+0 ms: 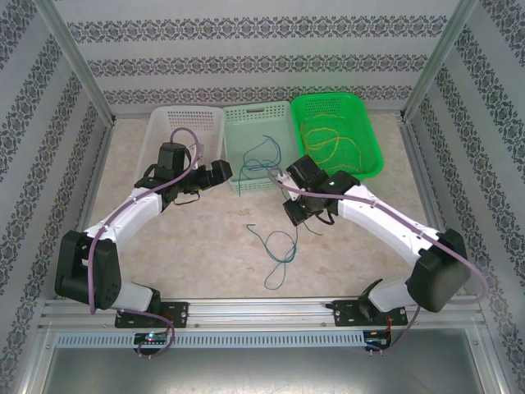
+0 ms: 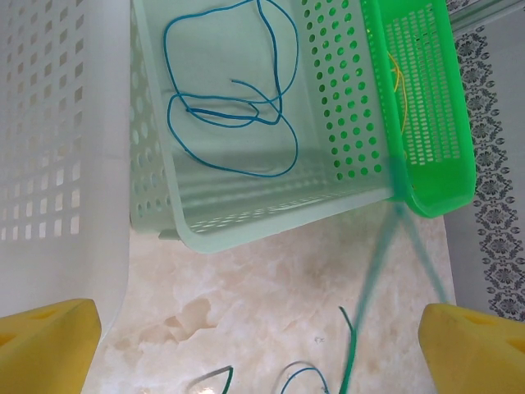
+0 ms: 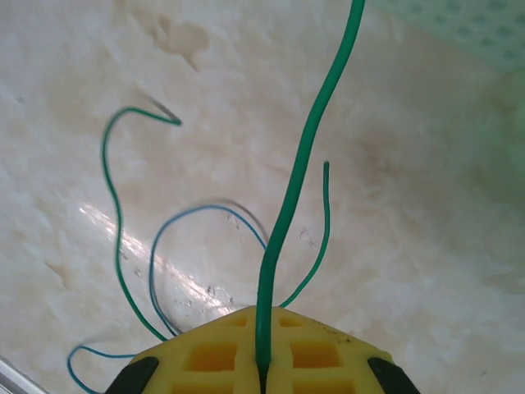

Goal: Untangle the cables

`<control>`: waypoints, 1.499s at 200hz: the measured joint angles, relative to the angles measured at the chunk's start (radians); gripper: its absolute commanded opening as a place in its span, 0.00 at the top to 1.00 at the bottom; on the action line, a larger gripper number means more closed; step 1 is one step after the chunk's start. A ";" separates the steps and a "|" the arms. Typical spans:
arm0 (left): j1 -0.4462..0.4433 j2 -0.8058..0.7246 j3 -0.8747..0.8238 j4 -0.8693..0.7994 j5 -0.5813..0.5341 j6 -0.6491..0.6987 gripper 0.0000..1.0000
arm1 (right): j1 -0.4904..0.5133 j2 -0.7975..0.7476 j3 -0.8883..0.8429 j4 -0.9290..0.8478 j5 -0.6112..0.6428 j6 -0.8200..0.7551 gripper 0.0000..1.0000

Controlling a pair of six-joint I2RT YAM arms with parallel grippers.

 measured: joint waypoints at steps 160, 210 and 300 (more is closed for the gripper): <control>0.000 -0.246 -0.105 0.116 -0.092 -0.034 0.00 | -0.007 0.088 0.151 0.097 0.016 0.055 1.00; -0.001 -0.098 0.004 0.093 -0.025 0.030 0.02 | 0.021 0.112 0.173 0.089 0.019 0.034 1.00; -0.003 0.060 0.167 -0.013 0.107 0.185 0.80 | 0.036 0.111 0.174 0.079 0.021 -0.017 1.00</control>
